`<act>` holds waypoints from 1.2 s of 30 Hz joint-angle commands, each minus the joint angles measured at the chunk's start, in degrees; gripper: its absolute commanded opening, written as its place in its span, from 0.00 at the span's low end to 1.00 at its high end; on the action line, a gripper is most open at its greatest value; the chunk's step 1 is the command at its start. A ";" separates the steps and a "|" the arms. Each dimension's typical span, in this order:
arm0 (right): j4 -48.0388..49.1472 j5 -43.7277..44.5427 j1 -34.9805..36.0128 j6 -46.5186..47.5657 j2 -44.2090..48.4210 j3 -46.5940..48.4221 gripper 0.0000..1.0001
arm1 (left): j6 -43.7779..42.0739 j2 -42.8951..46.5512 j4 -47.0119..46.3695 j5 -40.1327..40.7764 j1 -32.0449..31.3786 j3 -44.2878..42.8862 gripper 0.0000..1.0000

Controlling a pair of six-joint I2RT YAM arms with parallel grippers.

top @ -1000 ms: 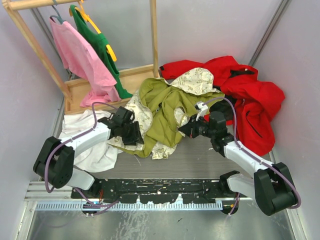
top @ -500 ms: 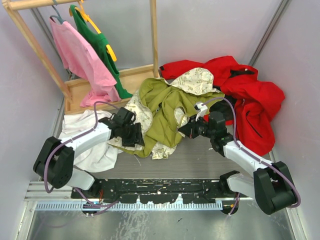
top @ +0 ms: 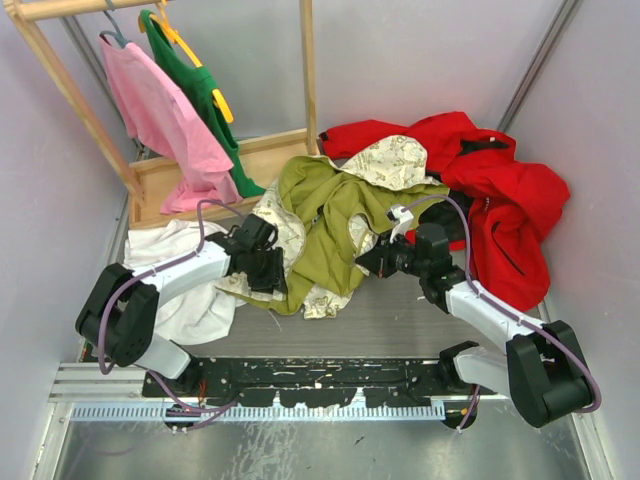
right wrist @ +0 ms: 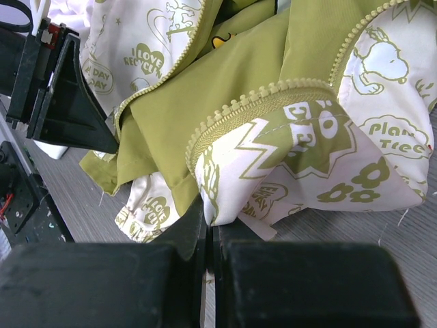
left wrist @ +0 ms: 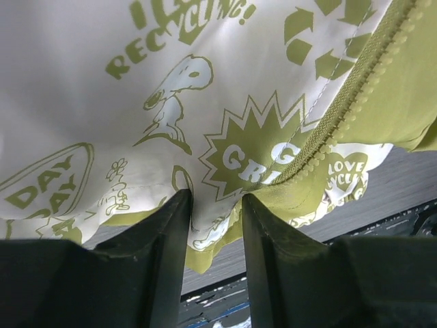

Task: Zip up the jacket

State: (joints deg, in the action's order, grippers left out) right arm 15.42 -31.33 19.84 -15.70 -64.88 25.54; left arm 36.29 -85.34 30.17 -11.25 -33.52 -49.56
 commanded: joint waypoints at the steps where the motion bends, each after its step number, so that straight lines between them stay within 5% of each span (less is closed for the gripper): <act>1: 2.44 0.59 0.37 0.75 0.33 1.41 0.07 | -0.96 0.61 -1.98 3.42 -0.06 -2.63 0.35; 7: 2.26 0.67 0.36 0.82 0.58 1.44 0.07 | -0.20 0.96 -3.13 3.78 1.11 -2.60 0.26; 28: 2.17 0.48 0.44 0.85 0.29 1.53 0.07 | 0.98 3.43 -5.92 -2.62 4.86 0.17 0.18; 36: 2.09 0.48 0.57 0.94 0.31 1.69 0.07 | 0.43 6.00 -4.81 -3.94 4.95 0.87 0.03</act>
State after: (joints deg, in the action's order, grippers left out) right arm 15.40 -31.16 20.10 -15.53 -64.88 25.54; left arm 36.88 -82.67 26.74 -13.23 -28.91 -48.90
